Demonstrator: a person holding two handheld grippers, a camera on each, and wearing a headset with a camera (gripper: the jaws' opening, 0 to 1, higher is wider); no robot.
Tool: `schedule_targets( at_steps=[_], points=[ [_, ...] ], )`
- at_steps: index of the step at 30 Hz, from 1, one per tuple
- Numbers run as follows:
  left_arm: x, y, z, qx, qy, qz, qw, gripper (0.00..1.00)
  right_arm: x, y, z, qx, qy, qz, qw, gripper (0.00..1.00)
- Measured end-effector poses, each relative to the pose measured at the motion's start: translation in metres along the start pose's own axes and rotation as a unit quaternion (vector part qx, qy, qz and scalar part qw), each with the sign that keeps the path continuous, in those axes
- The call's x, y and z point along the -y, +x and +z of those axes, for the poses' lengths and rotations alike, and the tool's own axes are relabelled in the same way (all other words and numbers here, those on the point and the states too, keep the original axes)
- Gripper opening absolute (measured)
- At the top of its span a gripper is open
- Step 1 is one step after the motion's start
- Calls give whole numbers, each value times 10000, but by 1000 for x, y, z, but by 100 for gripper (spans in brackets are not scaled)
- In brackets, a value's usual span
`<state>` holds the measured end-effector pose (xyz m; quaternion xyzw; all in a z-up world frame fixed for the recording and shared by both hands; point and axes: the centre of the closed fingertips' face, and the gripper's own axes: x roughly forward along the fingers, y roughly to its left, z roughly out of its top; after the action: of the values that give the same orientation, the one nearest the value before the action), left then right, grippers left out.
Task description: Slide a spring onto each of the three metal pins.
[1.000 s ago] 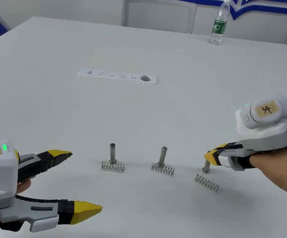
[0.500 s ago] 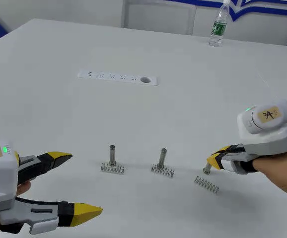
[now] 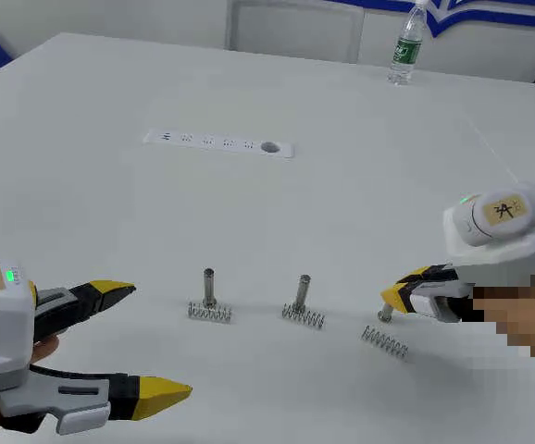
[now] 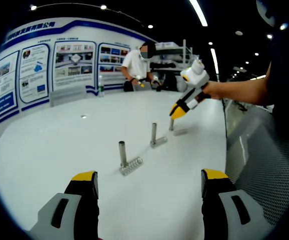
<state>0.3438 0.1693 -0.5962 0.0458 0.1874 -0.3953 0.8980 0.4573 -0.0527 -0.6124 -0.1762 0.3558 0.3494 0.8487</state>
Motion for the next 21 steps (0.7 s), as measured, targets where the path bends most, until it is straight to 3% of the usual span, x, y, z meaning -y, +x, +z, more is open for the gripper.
schedule_targets(
  at_steps=[8,21],
  points=[
    [1,0,1,18,16,-16,10000,86,1,-10,4,127,-75,-34,9999,18],
    [3,1,3,29,29,-50,10000,86,-2,-27,-9,152,-188,6,9997,19]
  ],
)
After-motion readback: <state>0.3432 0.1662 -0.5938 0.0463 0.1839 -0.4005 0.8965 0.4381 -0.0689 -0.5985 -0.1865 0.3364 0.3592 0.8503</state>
